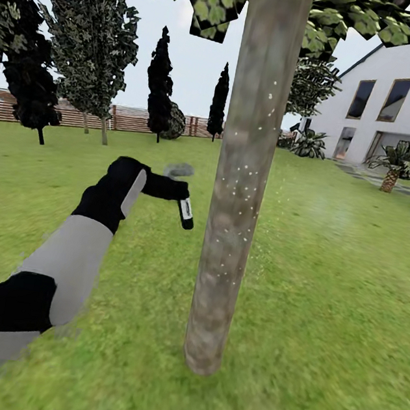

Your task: In the garden, pick up the pesticide atomizer on the floor and spray pesticide onto both trees until each tree trunk is fully covered.

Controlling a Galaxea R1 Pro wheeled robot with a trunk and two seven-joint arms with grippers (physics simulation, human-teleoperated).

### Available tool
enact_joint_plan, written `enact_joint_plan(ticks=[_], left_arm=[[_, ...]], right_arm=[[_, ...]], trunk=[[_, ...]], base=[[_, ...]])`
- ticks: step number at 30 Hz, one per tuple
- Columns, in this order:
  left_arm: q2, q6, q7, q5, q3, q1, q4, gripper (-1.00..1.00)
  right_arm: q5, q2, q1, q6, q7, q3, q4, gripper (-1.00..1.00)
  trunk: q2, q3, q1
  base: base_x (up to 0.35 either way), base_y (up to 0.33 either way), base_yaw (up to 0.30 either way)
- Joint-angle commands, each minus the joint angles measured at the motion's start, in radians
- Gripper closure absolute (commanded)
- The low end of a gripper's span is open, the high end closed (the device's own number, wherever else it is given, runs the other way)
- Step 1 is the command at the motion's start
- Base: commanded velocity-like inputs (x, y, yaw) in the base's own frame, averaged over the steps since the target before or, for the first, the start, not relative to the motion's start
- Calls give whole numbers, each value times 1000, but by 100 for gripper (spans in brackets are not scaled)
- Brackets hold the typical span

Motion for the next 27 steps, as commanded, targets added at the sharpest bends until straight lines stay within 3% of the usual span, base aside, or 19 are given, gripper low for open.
enact_joint_plan(ticks=[1,3,5,9,14,18,21,25,27], left_arm=[[2,5,-3,-6,7,-50,35,100],[3,5,-3,-6,11,-110,74,100],[5,6,-3,-6,12,-220,135,100],[5,8,-3,-6,13,-339,190,100],[4,10,-3,-3,14,-439,206,100],[9,9,-3,-3,23,-452,300,100],[43,-11,0,-2,27,-453,467,100],[52,-152,0,-3,27,-454,654,100],[52,-208,0,-3,27,-454,707,100]], right_arm=[[5,0,-2,-6,-4,2,4,-100],[5,0,-2,-6,-4,2,4,-100],[5,0,-1,-6,-4,2,4,-100],[5,0,-2,-6,-4,2,4,-100],[5,0,-2,-6,-4,2,4,-100],[5,0,-2,-6,-4,2,4,-100],[5,0,-2,-6,-4,2,4,-100],[5,0,-2,-6,-4,2,4,-100],[5,0,-2,-6,-4,2,4,-100]], trunk=[[-1,-2,1],[-1,-2,1],[-1,-2,1],[-1,-2,1],[-1,-2,1],[-1,-2,1],[-1,-2,1],[-1,-2,1],[-1,-2,1]], base=[[0,0,0],[0,0,0],[0,0,0],[0,0,0],[0,0,0],[0,0,0],[0,0,0],[0,0,0],[0,0,0]])
